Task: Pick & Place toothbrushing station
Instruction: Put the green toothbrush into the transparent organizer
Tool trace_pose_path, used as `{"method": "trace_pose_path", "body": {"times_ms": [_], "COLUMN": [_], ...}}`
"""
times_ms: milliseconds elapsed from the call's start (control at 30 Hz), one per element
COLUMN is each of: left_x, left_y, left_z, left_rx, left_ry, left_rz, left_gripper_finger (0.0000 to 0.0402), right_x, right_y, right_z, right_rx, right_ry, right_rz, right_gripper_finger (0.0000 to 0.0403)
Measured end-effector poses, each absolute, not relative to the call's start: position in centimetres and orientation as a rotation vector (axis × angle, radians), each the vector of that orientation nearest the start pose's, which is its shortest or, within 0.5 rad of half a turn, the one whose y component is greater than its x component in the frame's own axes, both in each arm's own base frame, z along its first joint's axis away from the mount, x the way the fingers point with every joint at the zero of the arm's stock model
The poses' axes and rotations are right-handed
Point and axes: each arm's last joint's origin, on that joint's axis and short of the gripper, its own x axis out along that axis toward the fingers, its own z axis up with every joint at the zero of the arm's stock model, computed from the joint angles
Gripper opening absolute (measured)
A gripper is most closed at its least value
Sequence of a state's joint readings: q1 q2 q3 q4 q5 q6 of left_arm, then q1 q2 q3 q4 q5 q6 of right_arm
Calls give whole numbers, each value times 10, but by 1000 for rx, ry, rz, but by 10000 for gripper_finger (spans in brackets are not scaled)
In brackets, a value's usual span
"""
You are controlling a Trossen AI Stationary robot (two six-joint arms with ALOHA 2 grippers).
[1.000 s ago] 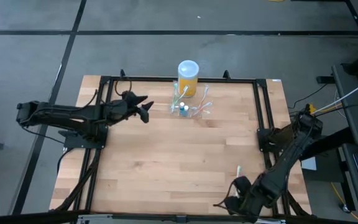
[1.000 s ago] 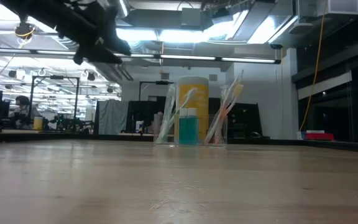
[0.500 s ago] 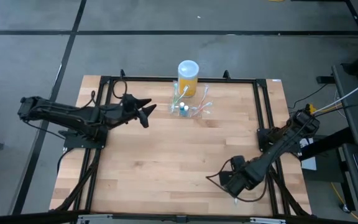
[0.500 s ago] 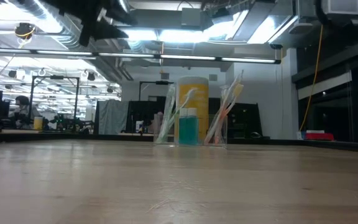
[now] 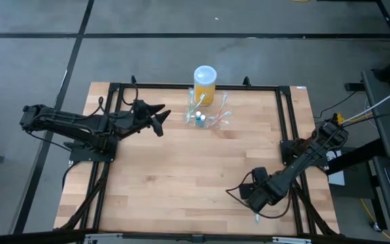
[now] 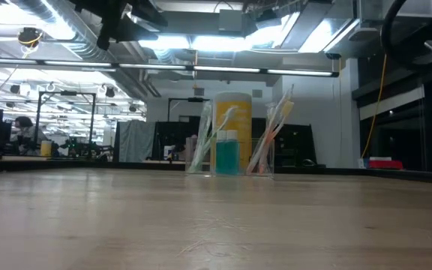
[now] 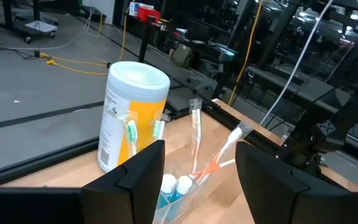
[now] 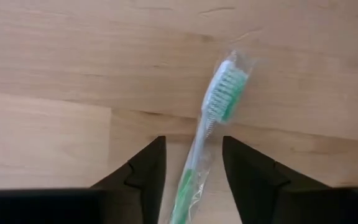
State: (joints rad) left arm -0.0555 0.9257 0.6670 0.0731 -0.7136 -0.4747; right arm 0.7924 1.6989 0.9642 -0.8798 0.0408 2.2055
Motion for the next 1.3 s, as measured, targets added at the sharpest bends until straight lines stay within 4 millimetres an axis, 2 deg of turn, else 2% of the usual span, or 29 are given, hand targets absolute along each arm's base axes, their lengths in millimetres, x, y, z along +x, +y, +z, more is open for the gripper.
{"method": "trace_pose_path", "body": {"times_ms": [233, 400, 533, 667, 767, 900, 1033, 1100, 1167, 1233, 1300], "left_x": [202, 202, 198, 188, 180, 170, 161, 163, 169, 181, 188], "left_y": [8, 8, 9, 9, 9, 11, 13, 12, 9, 3, -4], "left_z": [294, 294, 293, 295, 295, 284, 267, 260, 257, 263, 268], "left_rx": [-396, -396, -388, -368, -330, -334, -470, -527, -541, -521, -503], "left_ry": [7, 0, -11, -14, 12, 110, 239, 317, 399, 397, 361], "left_rz": [685, 708, 791, 875, 903, 934, 941, 897, 769, 577, 474], "left_gripper_finger": [194, 194, 194, 194, 194, 194, 194, 194, 194, 194, 194], "right_x": [189, 188, 195, 213, 234, 265, 295, 309, 322, 332, 339], "right_y": [195, 197, 196, 190, 187, 178, 157, 143, 130, 118, 110], "right_z": [149, 149, 149, 154, 164, 187, 212, 220, 228, 233, 238], "right_rx": [1034, 1027, 1042, 1062, 1032, 943, 833, 774, 742, 721, 709], "right_ry": [1243, 1205, 1108, 927, 789, 595, 478, 450, 424, 410, 379], "right_rz": [-1109, -1091, -1051, -986, -880, -726, -609, -552, -477, -419, -378], "right_gripper_finger": [99, 16, 5, 3, 2, 1, 1, 1, 1, 1, 1]}}
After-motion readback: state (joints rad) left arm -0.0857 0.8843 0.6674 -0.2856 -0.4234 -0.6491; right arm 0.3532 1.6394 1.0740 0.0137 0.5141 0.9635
